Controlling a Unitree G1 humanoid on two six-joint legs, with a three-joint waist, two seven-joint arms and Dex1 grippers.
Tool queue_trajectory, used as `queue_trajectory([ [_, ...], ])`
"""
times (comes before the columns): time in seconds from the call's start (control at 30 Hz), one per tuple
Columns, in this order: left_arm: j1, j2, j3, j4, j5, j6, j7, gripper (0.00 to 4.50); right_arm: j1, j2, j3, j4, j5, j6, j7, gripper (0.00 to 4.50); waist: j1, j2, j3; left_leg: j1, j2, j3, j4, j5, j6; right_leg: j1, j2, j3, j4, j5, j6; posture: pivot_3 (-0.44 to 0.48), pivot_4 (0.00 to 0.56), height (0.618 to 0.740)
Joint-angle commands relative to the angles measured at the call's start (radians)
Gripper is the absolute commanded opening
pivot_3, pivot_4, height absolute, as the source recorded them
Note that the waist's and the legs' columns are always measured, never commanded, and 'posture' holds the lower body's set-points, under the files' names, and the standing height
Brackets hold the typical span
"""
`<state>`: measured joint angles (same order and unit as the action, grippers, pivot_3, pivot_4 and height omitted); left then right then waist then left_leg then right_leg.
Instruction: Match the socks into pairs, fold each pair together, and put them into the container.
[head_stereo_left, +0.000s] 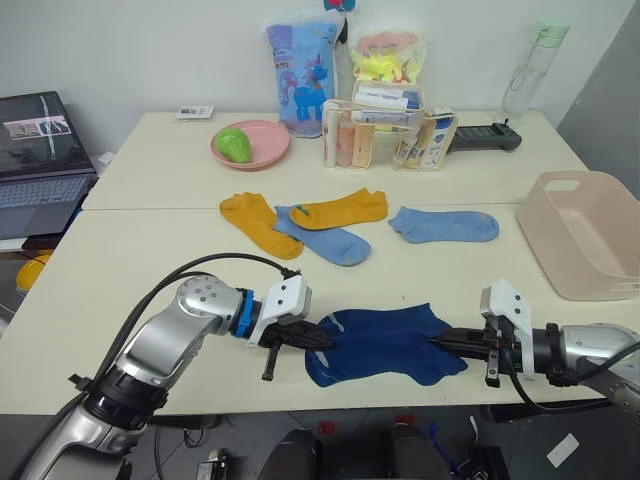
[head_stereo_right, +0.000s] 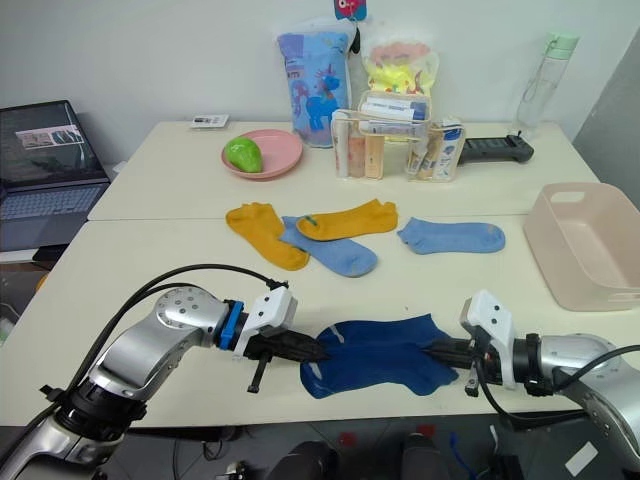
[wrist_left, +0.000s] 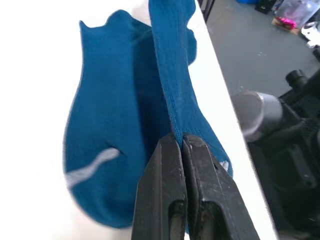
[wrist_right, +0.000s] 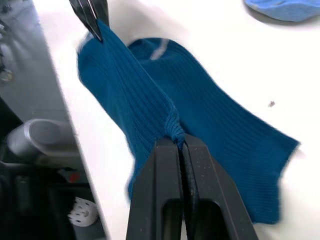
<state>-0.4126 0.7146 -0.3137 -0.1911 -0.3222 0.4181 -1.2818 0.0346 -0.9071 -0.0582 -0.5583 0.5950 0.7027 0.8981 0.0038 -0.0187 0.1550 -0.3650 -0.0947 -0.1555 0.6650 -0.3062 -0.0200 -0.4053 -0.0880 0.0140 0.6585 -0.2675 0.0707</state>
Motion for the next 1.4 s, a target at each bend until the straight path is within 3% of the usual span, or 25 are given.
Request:
queue_trajectory([
  [0.03, -0.042, -0.019, -0.004, 0.046, 0.045, -0.069, 0.006, 0.06, -0.017, 0.0, 0.014, 0.029, -0.062, -0.067, 0.006, 0.0, 0.0, 0.0, 0.0, 0.0, 0.0, 0.0, 0.0, 0.0, 0.0, 0.0, 0.0, 0.0, 0.0, 0.0, 0.0, 0.0, 0.15, 0.74],
  [0.37, -0.135, -0.068, -0.034, 0.142, 0.099, -0.102, -0.009, 0.06, -0.075, 0.034, 0.052, 0.073, -0.132, -0.093, -0.018, 0.0, -0.003, 0.0, 0.0, 0.0, 0.0, 0.0, 0.0, 0.0, 0.0, 0.0, 0.0, 0.0, 0.0, 0.0, 0.0, 0.0, 0.15, 0.74],
  [1.4, -0.152, -0.09, -0.04, 0.234, 0.193, -0.101, 0.009, 0.06, -0.163, 0.119, 0.125, 0.142, -0.214, -0.076, -0.06, 0.0, -0.004, 0.0, 0.0, 0.0, 0.0, 0.0, 0.0, 0.0, 0.0, -0.001, 0.0, 0.0, 0.0, 0.0, 0.0, 0.0, 0.15, 0.74],
])
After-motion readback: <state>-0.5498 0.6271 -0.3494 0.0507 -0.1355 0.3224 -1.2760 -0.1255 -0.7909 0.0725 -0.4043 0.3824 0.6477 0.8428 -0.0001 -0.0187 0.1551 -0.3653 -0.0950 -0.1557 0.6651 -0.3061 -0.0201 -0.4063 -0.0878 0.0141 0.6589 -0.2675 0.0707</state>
